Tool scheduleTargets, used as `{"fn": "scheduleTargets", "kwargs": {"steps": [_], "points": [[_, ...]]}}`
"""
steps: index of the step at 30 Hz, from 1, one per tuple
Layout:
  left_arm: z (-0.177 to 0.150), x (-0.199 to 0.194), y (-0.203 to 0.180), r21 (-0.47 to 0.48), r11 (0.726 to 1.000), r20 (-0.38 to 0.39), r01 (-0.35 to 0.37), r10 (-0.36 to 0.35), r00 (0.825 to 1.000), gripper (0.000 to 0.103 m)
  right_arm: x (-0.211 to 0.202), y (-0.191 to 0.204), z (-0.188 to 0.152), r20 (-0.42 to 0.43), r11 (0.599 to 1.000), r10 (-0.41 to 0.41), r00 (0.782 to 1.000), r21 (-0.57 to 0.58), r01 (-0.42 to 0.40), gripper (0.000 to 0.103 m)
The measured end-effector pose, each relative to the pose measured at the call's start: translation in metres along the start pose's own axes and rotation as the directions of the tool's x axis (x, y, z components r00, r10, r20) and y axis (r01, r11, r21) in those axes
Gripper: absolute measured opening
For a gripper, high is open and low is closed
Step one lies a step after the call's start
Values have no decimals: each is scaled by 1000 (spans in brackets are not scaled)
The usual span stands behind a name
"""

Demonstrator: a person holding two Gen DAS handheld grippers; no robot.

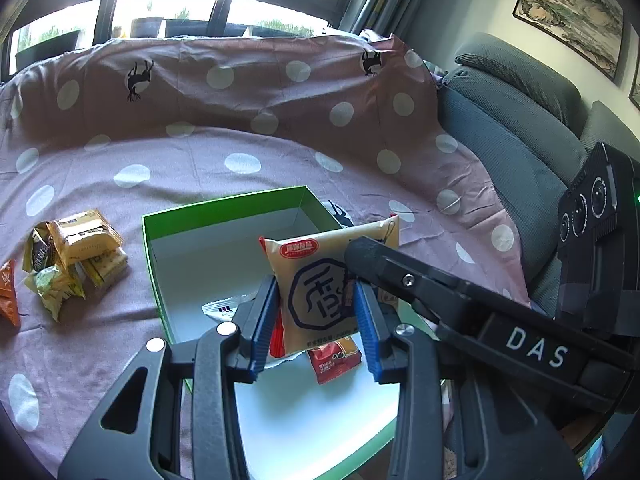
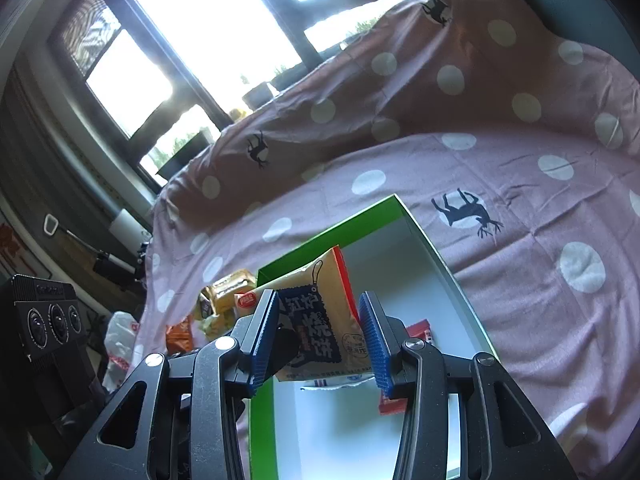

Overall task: Organize snacks
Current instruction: 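Lower the biscuit packet into the box and open the right gripper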

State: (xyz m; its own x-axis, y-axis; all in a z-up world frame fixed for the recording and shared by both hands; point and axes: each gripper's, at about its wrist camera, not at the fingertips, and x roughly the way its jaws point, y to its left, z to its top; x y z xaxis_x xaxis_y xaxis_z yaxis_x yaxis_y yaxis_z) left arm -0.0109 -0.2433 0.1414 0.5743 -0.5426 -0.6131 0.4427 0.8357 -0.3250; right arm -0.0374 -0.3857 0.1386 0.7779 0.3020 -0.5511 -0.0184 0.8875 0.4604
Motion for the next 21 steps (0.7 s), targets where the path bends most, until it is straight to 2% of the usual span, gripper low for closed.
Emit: {"fn": "scheduleTargets", "kwargs": {"steps": [21], "points": [[-5,31,15,-68,997,-99,44,-50,994,37,23,-14,-2,-95,996,-73,993,45,77,45]]}}
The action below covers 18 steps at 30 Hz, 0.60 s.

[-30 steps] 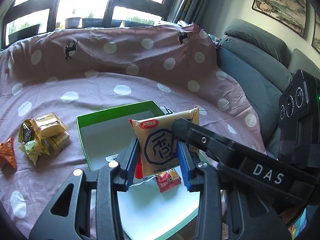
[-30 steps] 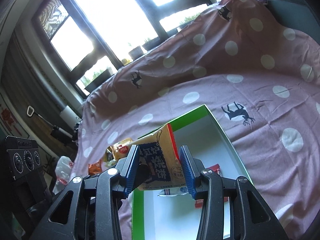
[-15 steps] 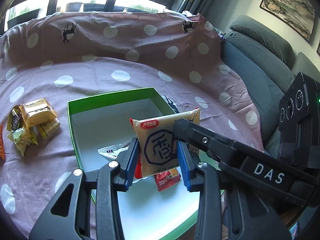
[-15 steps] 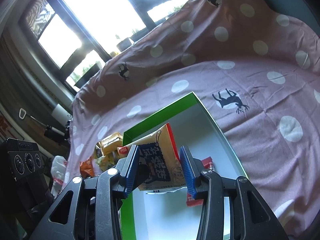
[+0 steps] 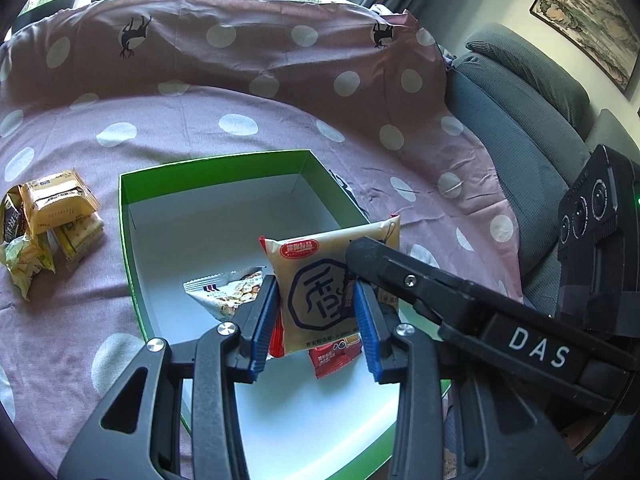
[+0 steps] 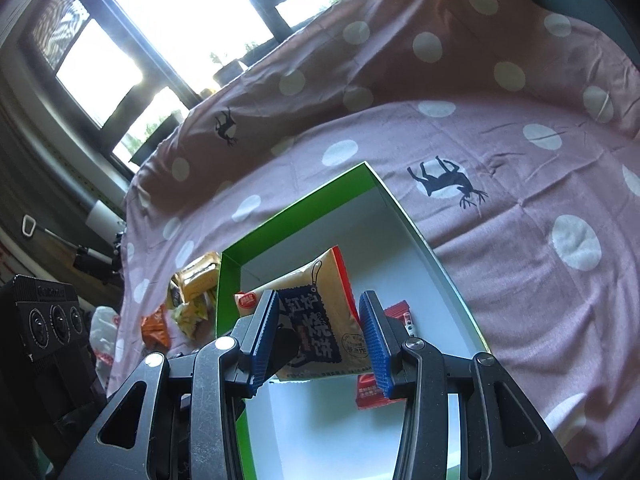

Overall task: Organize snacks
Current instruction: 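Lower the biscuit packet into the box and open the right gripper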

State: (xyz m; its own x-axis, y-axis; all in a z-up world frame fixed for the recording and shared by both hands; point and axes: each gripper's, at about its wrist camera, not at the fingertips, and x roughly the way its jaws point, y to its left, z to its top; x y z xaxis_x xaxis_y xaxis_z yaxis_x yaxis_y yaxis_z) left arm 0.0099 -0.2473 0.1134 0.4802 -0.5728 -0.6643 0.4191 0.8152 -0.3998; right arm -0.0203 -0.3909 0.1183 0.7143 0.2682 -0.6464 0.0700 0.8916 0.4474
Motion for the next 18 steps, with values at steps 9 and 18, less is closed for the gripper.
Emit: {"fn": "scheduleTargets", "kwargs": {"steps": [9,18], "points": [[-2,10,9,-36,999,-30,15,-16,999,37,10,-3,-1,-33,999,-35,999,5,35,45],[-3,17,14,-57,998,-52,18,-21,998,37,16,-4,-2,-55,999,-53,997,10,54,45]]}}
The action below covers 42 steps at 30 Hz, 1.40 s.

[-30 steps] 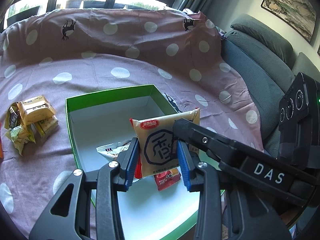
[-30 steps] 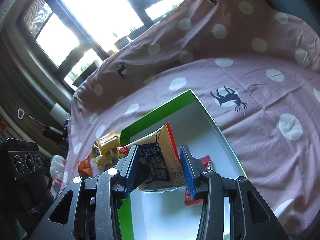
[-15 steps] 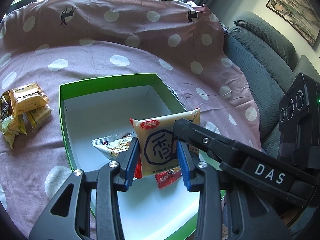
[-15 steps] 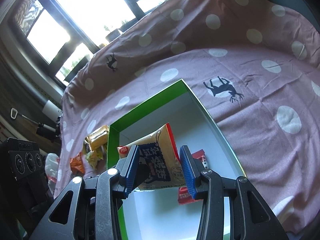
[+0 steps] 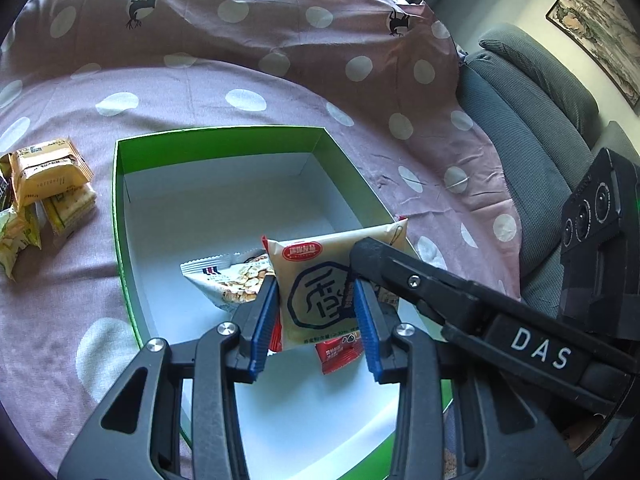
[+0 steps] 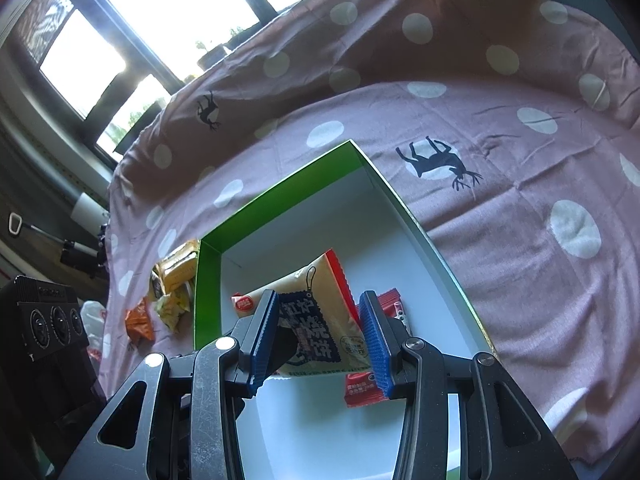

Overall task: Organize snacks
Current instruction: 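Lower the biscuit packet into the box and open the right gripper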

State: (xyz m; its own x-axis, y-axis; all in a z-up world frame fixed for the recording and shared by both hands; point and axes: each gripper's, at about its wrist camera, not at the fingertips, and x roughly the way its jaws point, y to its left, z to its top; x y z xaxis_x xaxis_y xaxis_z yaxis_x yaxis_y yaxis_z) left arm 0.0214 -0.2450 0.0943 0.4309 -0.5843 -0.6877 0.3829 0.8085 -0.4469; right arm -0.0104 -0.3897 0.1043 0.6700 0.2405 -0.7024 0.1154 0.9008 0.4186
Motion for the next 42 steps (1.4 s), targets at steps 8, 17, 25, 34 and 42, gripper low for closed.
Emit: {"fn": "scheduleTargets", "kwargs": {"steps": [8,17,25,34,42], "points": [[1,6,2,-6,1000,-18,2,-2,1000,37,4,-3,2,-14,1000,-8,1000,14,8,45],[1,12,4,-14,1000,-36,6,-6,999,37,8,-7,0,-31,999,-23,999,24,24,45],[0,15,5,-20,1000,-46,6,-7,999,37,11,-8,1,-43,999,-39,998,28,40,45],[0,16,5,-20,1000,-48,6,-7,999,37,12,-8,1,-46,999,-38,998,32,40,45],[0,16,5,-19,1000,-51,5,-6,999,37,12,-9,1,-49,999,-37,998,34,39,45]]}}
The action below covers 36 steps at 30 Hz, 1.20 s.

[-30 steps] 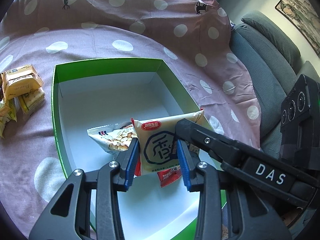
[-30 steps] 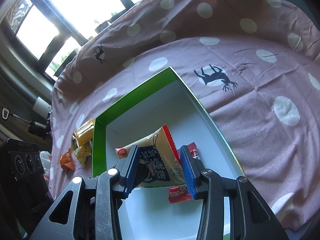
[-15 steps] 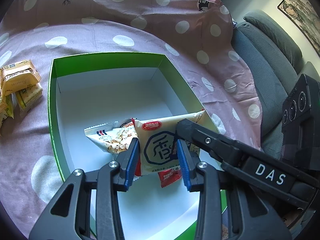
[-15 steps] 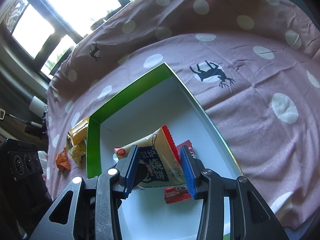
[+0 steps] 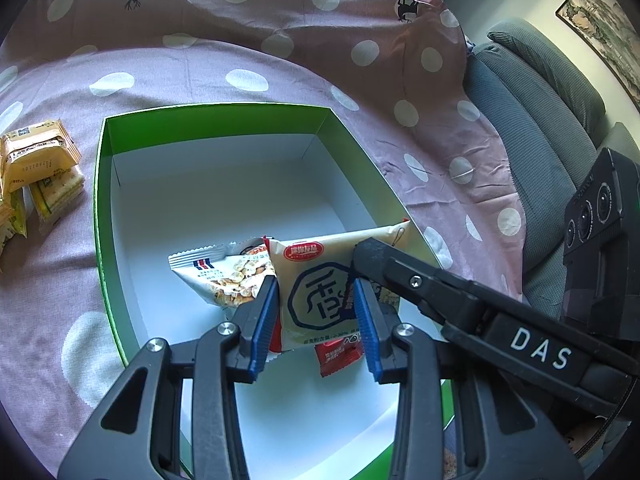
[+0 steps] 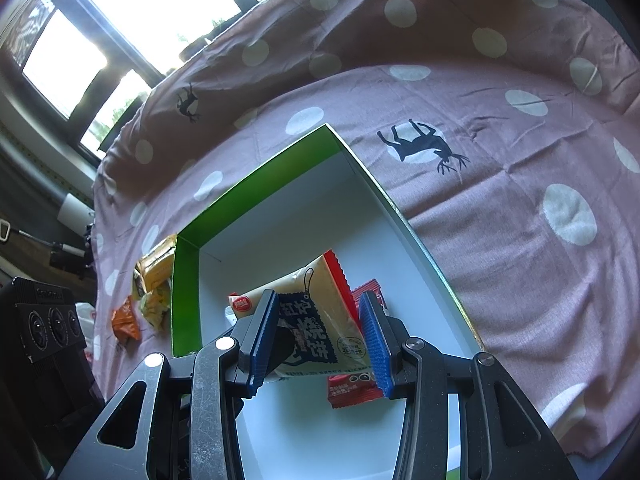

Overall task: Organize snacks
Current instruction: 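Lower the biscuit packet into the box and open the right gripper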

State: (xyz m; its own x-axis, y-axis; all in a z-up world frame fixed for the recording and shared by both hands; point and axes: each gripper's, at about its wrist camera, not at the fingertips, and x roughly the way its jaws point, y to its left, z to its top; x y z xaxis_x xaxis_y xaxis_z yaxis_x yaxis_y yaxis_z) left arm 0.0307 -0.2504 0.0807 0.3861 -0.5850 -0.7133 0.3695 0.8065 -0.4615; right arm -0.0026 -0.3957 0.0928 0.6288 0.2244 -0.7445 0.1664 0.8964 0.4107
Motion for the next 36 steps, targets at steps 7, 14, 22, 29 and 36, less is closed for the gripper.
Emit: {"fn": "scheduleTargets", "kwargs": {"steps": [7,14,22,29,36], "points": [[0,3,1,-3,1000,-8,-2,2,1000,37,2,-1,0,-2,1000,-6,1000,2,6,45],[-1,4,0,-3,1000,-10,-8,7,1000,37,4,-2,-2,-5,1000,-17,1000,3,17,45],[-1,6,0,-8,1000,-17,-9,9,1000,37,5,-3,-1,-8,1000,-21,1000,5,21,45],[-2,8,1,-19,1000,-28,-11,11,1000,37,7,-4,-2,-17,999,-40,999,7,40,45],[-2,10,1,-14,1000,-33,-20,19,999,36,10,-6,-2,-23,999,-51,998,6,51,45]]}}
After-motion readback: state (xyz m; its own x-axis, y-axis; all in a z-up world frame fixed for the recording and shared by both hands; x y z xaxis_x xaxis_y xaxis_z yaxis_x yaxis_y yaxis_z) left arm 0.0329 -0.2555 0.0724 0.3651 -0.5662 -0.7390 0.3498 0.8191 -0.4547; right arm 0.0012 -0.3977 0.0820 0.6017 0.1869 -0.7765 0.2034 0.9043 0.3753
